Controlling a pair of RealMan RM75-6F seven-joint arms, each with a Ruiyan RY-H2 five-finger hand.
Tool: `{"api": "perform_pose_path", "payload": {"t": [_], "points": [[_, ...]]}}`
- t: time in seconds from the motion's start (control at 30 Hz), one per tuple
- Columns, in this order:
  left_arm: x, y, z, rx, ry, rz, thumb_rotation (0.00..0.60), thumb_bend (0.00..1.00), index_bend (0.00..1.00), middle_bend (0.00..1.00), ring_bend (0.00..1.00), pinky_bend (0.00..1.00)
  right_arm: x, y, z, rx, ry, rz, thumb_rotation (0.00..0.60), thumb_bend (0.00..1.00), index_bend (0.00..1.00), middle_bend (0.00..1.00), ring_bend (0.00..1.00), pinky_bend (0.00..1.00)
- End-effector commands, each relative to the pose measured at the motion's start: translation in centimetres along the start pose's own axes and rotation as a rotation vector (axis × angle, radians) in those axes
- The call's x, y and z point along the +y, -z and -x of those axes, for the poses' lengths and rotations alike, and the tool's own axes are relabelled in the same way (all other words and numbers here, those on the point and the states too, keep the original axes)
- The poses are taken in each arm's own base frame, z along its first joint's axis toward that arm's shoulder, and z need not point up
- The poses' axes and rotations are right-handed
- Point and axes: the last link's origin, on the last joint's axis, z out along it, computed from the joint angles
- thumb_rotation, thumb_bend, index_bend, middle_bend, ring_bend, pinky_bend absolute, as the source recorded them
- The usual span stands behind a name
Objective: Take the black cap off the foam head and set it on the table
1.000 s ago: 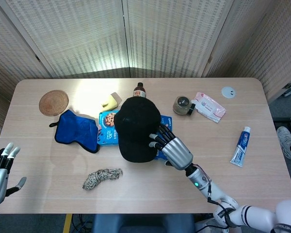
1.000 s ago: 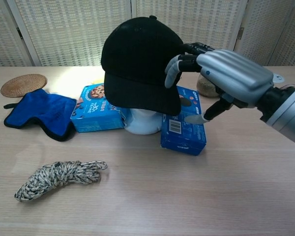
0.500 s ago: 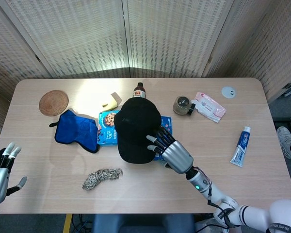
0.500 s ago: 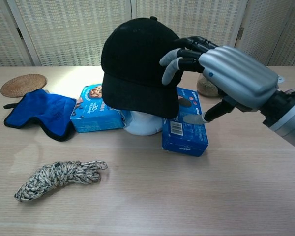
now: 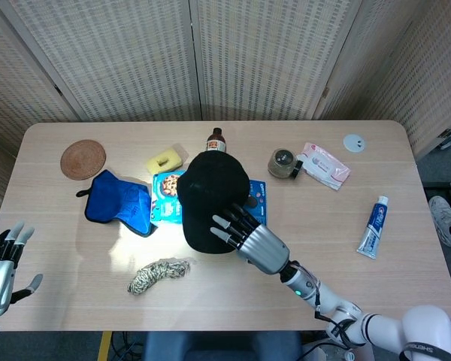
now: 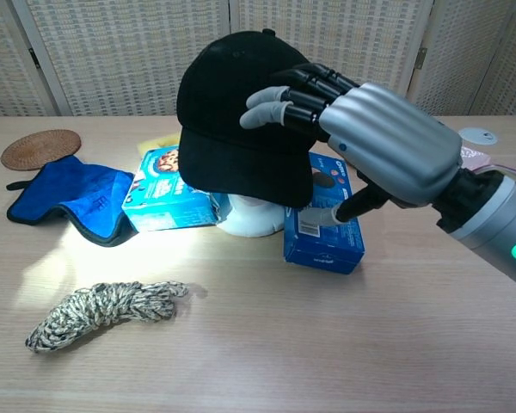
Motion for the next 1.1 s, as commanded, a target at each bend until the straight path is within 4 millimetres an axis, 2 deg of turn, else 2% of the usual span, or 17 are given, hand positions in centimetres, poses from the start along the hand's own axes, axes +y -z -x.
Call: {"api": "perform_pose_path", "payload": {"t": [0.03, 0.53, 0.73, 0.87, 1.03, 1.1], "points": [[-0.1, 0.0, 0.0, -0.001, 0.003, -0.002, 0.6, 0.2, 0.12, 0.05, 0.07, 0.01, -0.3, 0.0, 0.2, 0.006, 0.006, -0.013, 0.6, 0.0, 0.2, 0.12, 0.03, 0.0], [-0.2, 0.0, 0.1, -0.003, 0.007, 0.004, 0.6, 0.2, 0.12, 0.05, 0.07, 0.01, -0.8, -2.3, 1.8, 0.023, 0.027, -0.021, 0.6, 0.0, 0.2, 0.12, 0.03, 0.0], [-0.4, 0.1, 0.0, -0.001, 0.007, -0.006, 0.6, 0.2, 0.12, 0.05, 0.07, 0.01, -0.6, -2.7, 1.7, 0.047, 0.036, -0.021, 0.6, 0.06, 0.2, 0.12, 0.03, 0.0], [-0.4, 0.1, 0.1, -0.005, 0.01, -0.006, 0.6, 0.2, 0.12, 0.05, 0.07, 0.02, -0.5, -2.5, 1.5, 0.071, 0.044, -0.027, 0.6, 0.16, 0.25, 0.15, 0.05, 0.0], [-0.3, 0.0, 0.3, -0.008, 0.01, 0.003, 0.6, 0.2, 0.12, 0.05, 0.07, 0.01, -0.3, -2.6, 1.2, 0.089, 0.045, -0.026, 0.6, 0.21, 0.34, 0.19, 0.08, 0.0], [-0.3, 0.0, 0.3, -0.008, 0.01, 0.002, 0.6, 0.2, 0.12, 0.05, 0.07, 0.01, -0.2, -2.7, 1.1, 0.093, 0.048, -0.025, 0.6, 0.23, 0.4, 0.22, 0.09, 0.0]]}}
